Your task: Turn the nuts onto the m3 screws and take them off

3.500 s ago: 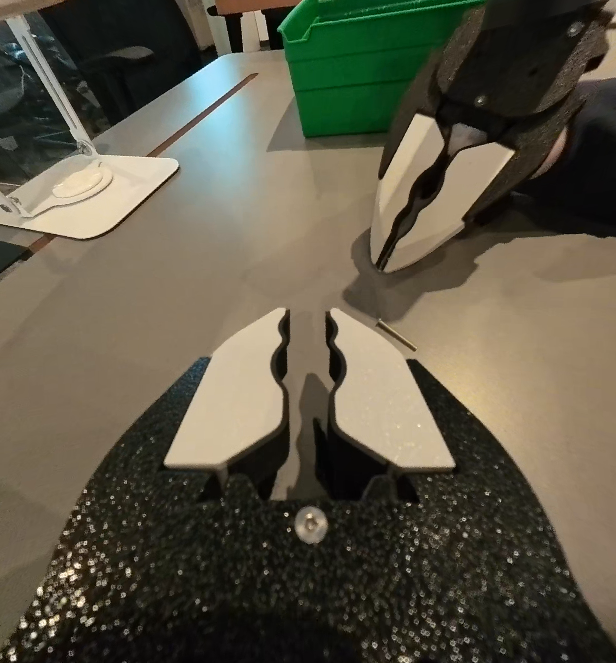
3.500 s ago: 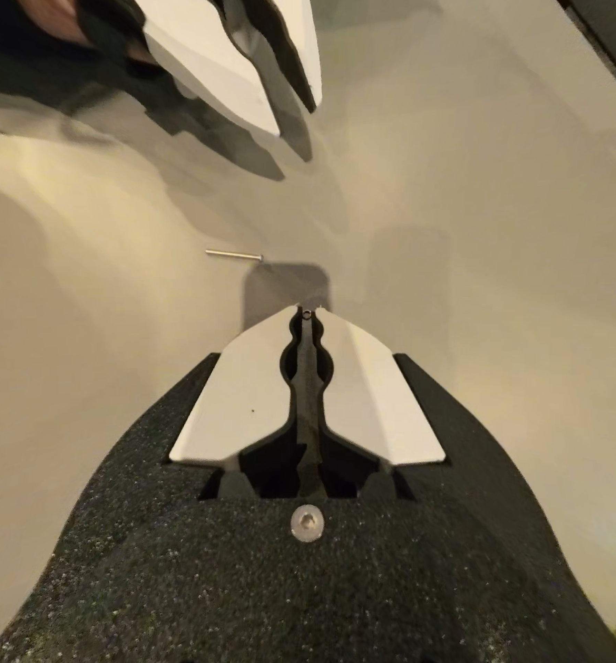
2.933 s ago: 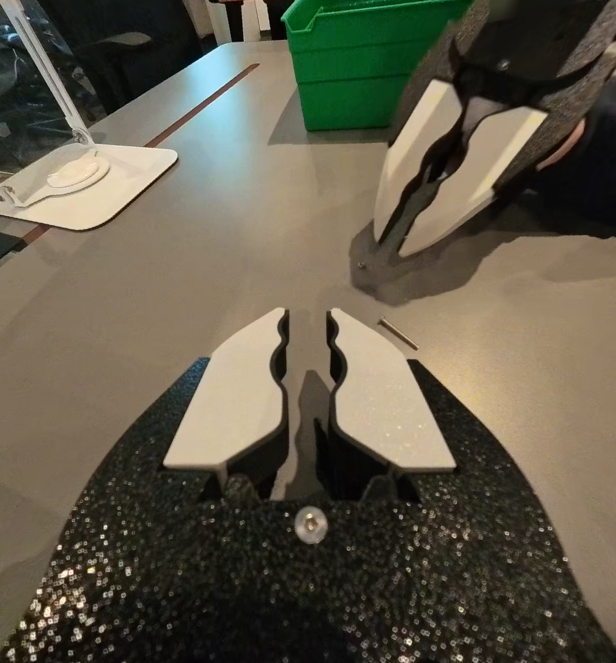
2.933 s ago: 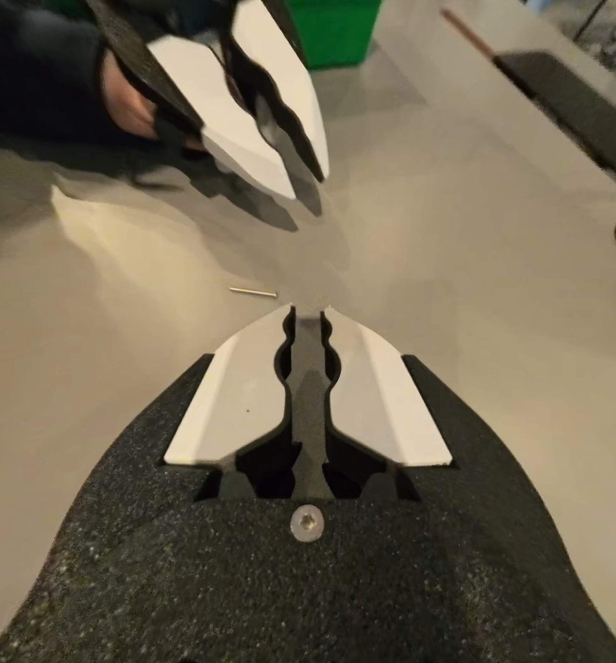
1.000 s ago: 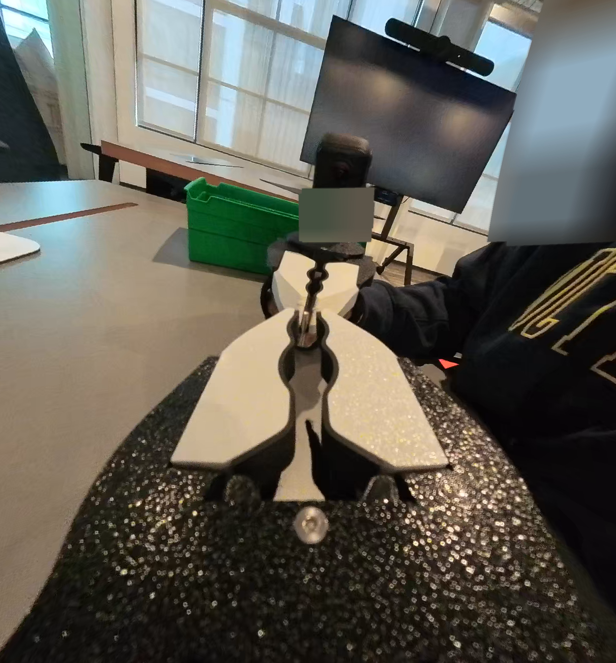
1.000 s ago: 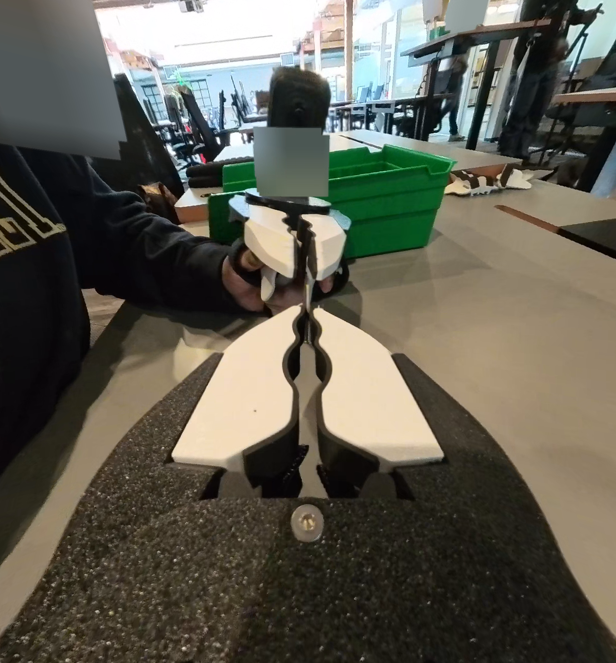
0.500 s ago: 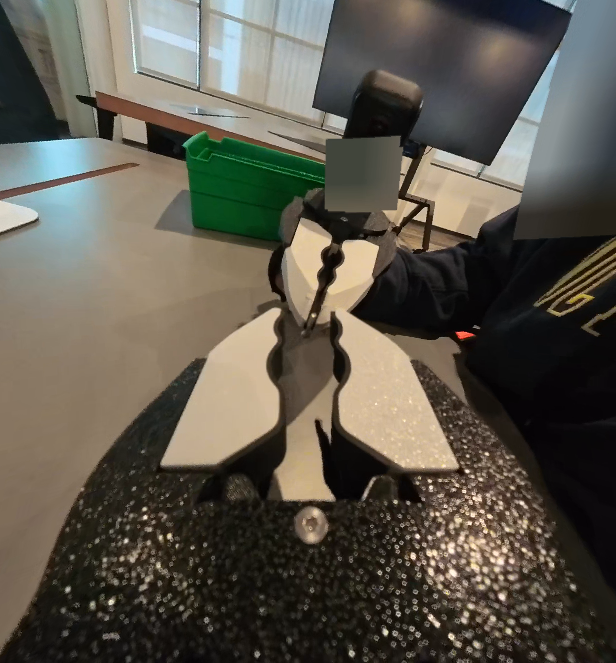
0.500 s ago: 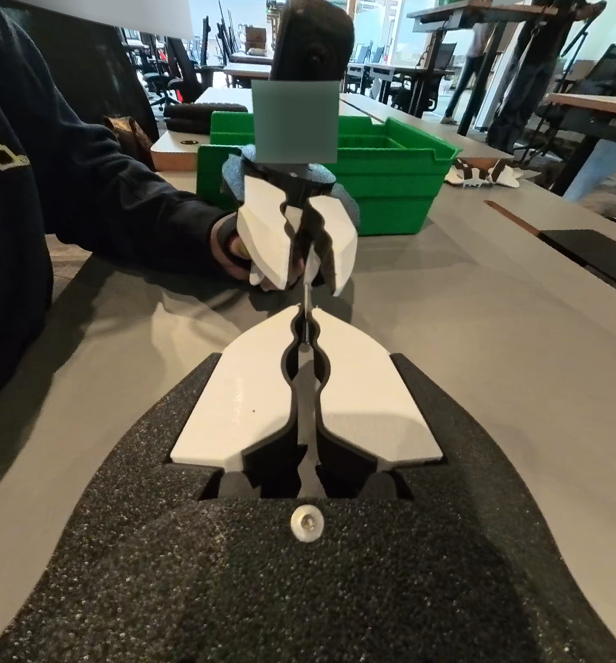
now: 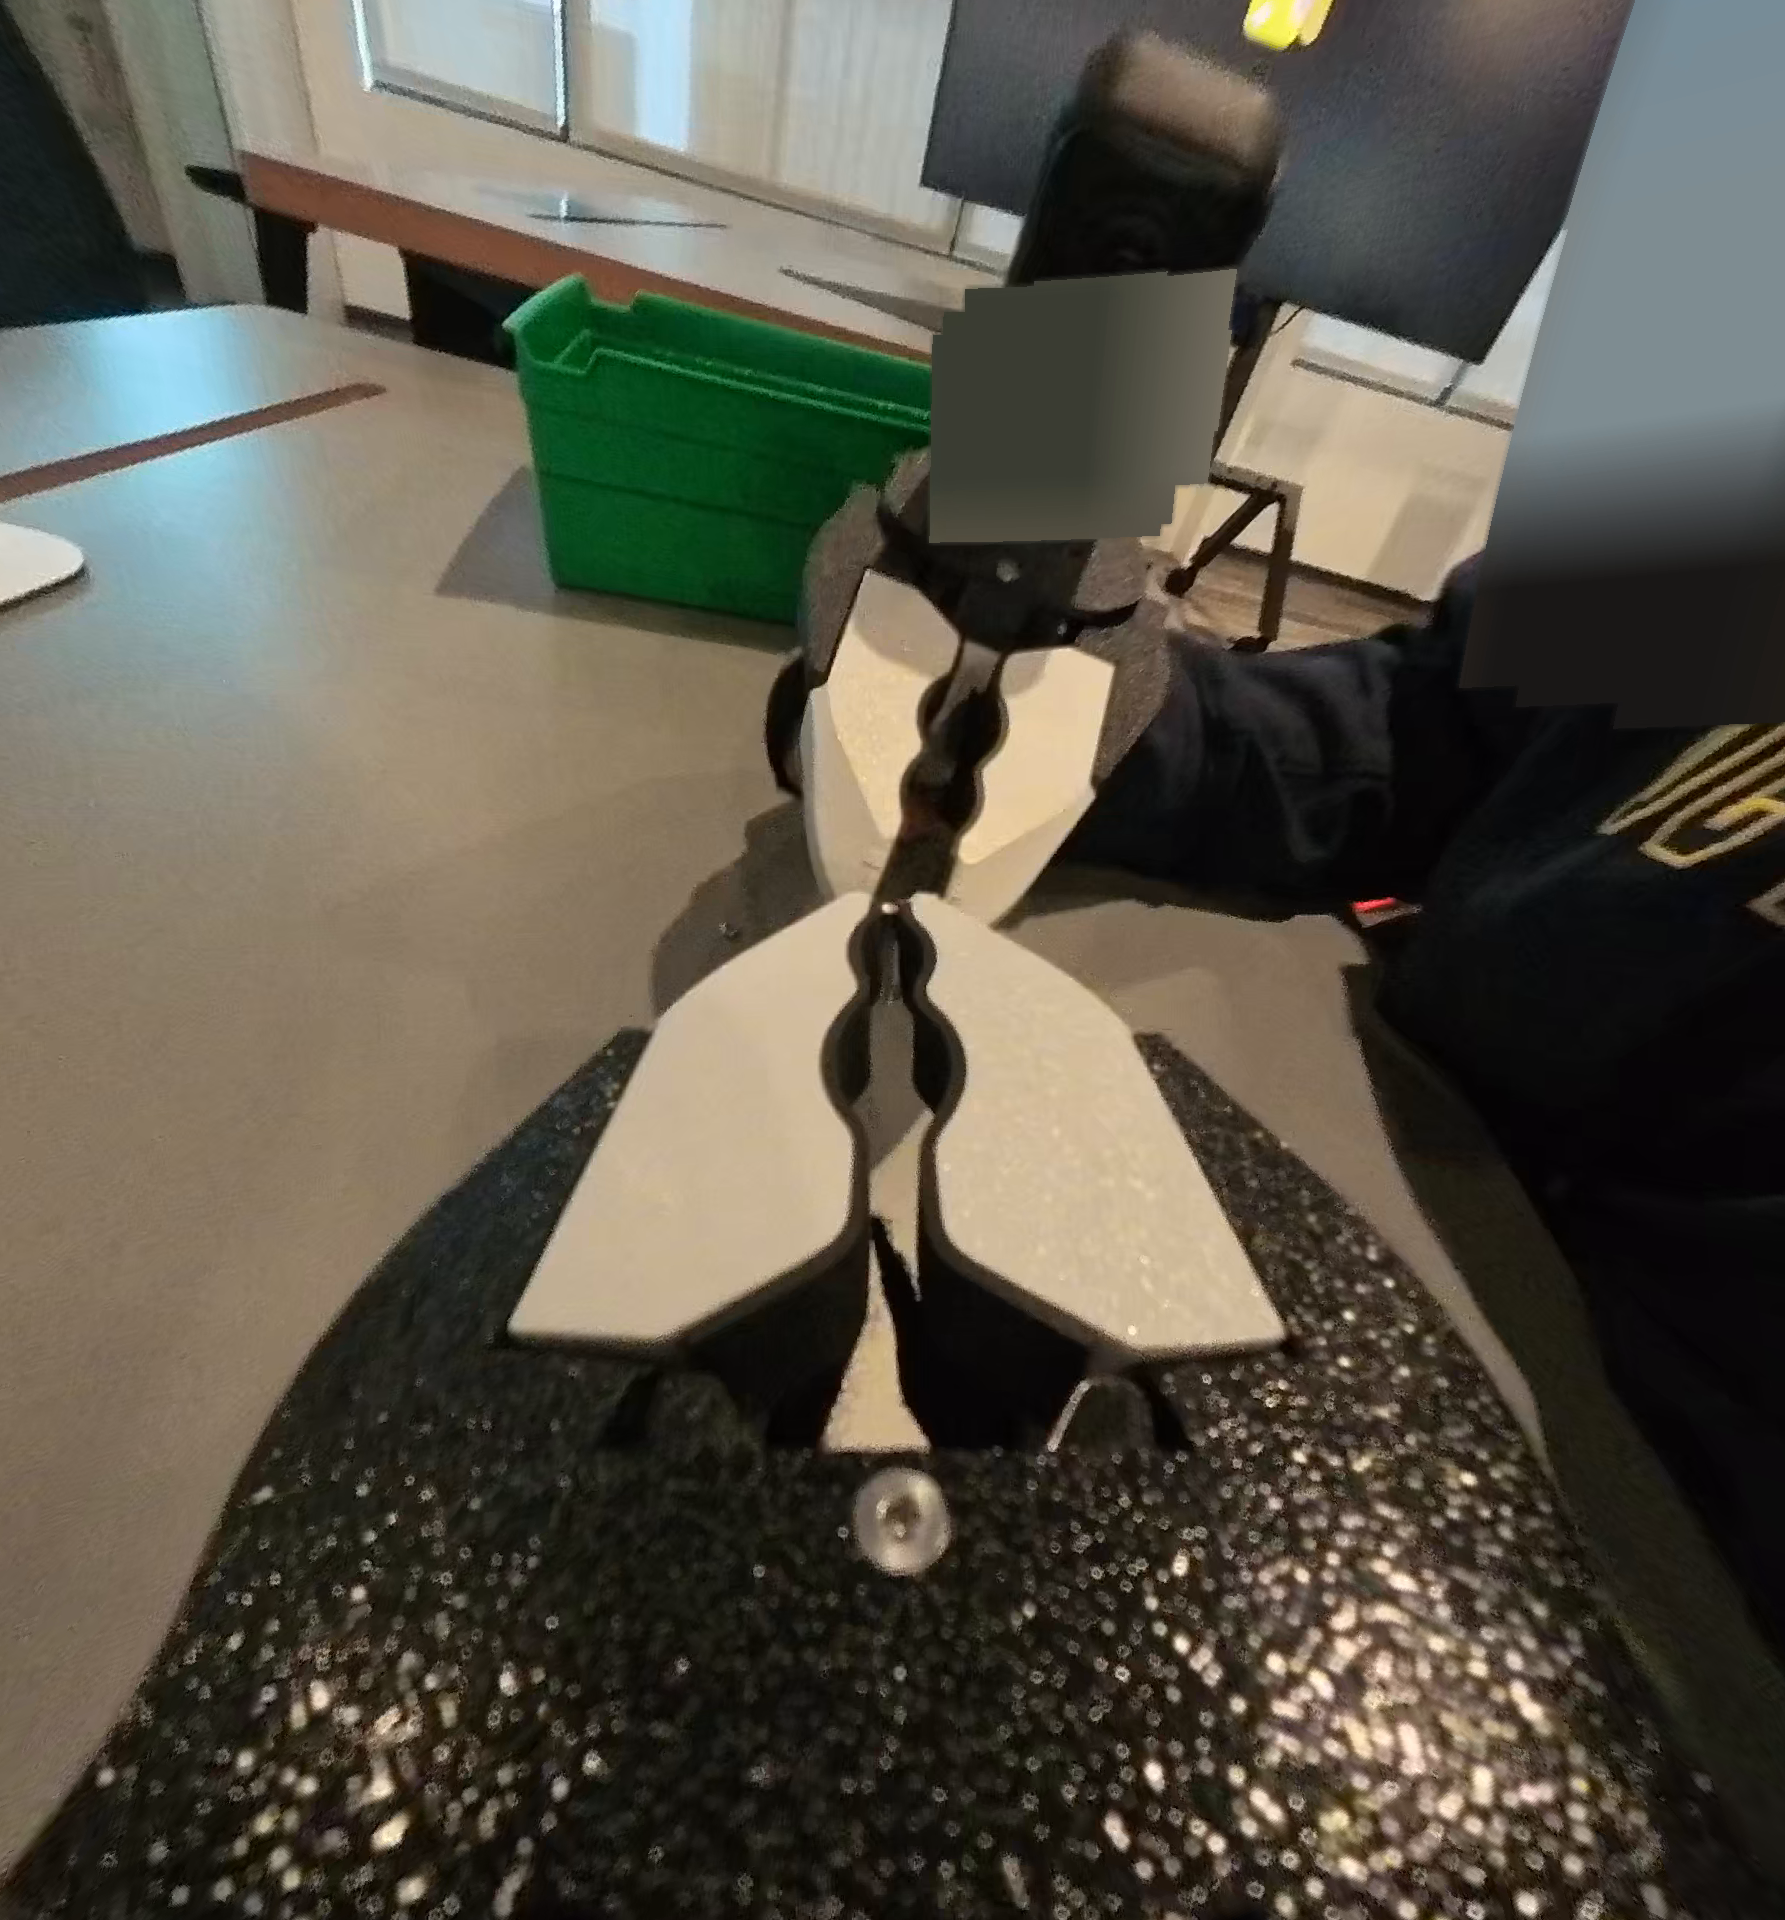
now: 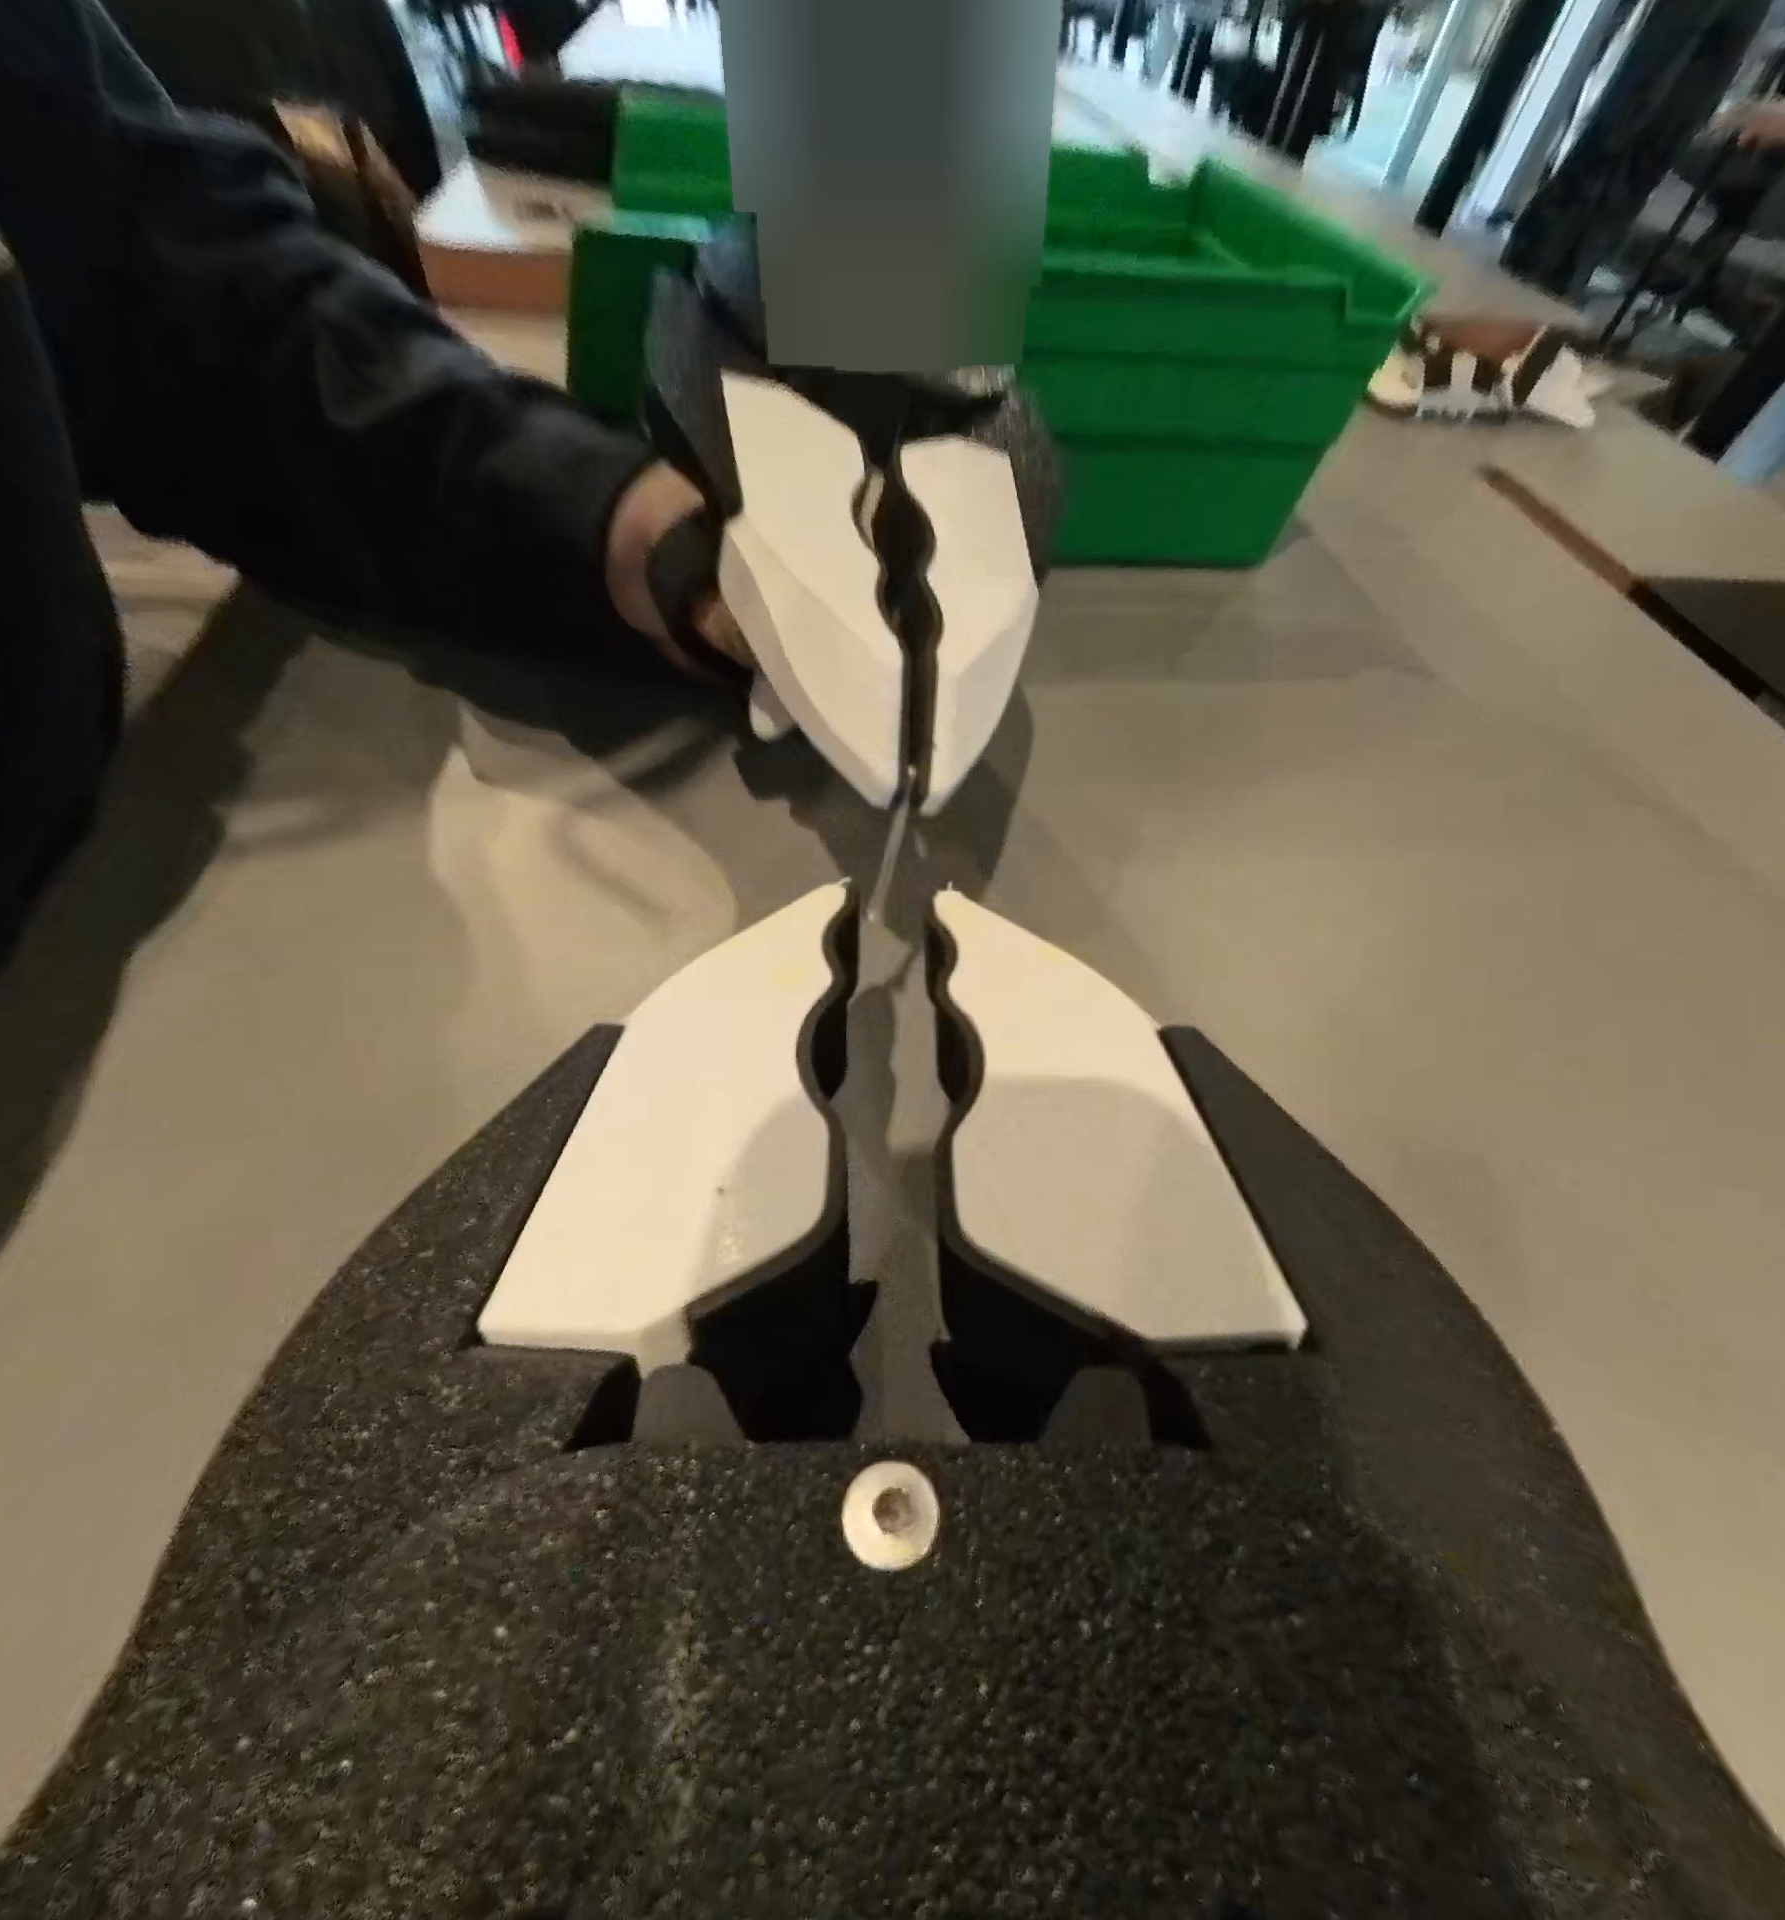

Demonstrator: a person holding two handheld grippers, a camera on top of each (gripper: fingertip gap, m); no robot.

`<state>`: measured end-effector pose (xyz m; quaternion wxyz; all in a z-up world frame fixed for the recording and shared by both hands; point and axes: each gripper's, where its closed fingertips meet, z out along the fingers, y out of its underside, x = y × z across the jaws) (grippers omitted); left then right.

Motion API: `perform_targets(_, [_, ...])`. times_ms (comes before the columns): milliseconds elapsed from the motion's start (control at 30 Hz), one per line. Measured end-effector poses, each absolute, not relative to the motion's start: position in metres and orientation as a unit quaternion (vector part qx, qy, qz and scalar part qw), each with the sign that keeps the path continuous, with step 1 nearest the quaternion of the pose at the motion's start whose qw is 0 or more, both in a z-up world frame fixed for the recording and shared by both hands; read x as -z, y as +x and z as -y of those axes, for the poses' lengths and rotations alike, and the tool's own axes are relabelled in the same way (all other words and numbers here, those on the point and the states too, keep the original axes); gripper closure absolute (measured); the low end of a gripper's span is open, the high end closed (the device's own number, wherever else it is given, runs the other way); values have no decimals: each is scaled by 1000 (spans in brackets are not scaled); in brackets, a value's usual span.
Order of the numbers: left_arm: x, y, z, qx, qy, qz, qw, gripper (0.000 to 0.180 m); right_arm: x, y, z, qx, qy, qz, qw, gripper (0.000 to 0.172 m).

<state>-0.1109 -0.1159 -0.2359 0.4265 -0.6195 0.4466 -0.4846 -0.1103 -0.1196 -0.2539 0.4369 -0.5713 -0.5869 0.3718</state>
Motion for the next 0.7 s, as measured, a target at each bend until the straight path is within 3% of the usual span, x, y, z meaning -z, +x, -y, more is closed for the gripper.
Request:
perform_targets(367, [283, -106, 115, 294, -689, -539, 386, 179, 280, -97, 113, -310, -611, 618, 385, 162])
perform_targets(700, [285, -105, 124, 350, -687, -533, 349, 178, 286, -99, 119, -324, -612, 624, 361, 159])
